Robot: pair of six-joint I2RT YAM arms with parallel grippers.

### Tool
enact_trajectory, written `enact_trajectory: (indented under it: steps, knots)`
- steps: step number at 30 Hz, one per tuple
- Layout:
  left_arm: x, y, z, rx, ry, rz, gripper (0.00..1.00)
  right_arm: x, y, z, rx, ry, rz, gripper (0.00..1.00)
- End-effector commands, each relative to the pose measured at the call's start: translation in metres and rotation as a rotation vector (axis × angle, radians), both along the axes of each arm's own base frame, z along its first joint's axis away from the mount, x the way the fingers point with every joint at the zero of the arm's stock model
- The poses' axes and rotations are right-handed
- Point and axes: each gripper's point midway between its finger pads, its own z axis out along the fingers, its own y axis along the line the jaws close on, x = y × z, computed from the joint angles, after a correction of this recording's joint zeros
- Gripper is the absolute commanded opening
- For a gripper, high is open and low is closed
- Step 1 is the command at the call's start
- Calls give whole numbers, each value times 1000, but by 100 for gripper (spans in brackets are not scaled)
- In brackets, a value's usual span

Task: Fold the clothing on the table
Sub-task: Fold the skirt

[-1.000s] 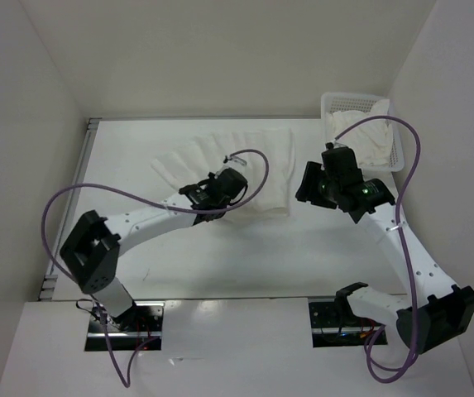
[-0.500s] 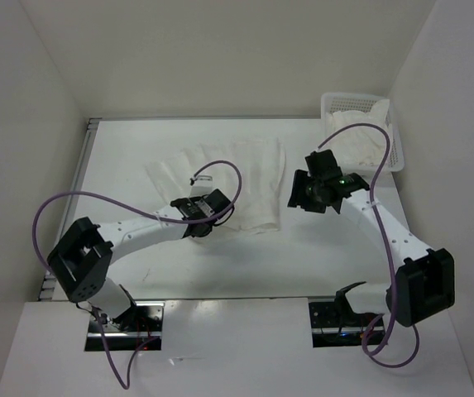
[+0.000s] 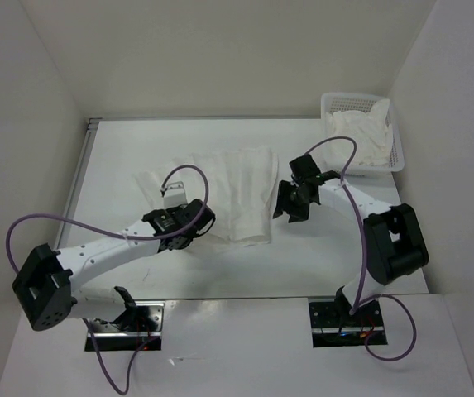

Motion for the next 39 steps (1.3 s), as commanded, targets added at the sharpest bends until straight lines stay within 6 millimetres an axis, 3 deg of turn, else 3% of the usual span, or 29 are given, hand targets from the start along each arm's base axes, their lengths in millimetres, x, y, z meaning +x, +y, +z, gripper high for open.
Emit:
enact_trajectory:
  steps: [1,5,9,13,17,23,24,25,27,28,30,33,36,38,39]
  knots:
    - [-5,11,20,-59,-71,73,0,16,28,5,123,-31,23,60]
    - [-11,22,31,-114,-118,84,0,20,43,-4,197,-4,34,60]
    - [-16,27,37,-128,-134,78,0,13,55,-22,246,51,38,59]
    - [-16,29,38,-135,-142,96,0,7,61,-29,265,82,37,58]
    - [-18,31,40,-152,-153,102,0,0,79,-36,305,106,76,55]
    - [-17,32,45,-160,-172,107,0,-18,99,-60,328,189,109,42]
    - [-17,36,42,-152,-167,116,0,-18,99,-60,328,189,109,37]
    - [-17,36,42,-152,-167,116,0,-15,98,-61,322,176,106,25]
    - [-15,34,41,-155,-174,109,0,-6,89,-55,283,147,72,8]
    - [-14,33,40,-149,-173,101,0,3,74,-52,206,121,30,0]
    - [-8,28,38,-140,-174,80,0,21,47,-32,142,51,-18,0]
    - [-3,22,35,-133,-160,68,0,32,4,-7,37,-8,-82,0]
    - [1,15,27,-114,-136,57,0,31,-47,7,-56,-26,-159,0]
    - [3,7,25,-126,-126,27,0,23,-68,8,-141,-21,-185,0]
    - [7,0,28,-160,-143,21,0,25,-71,19,-147,-59,-195,0]
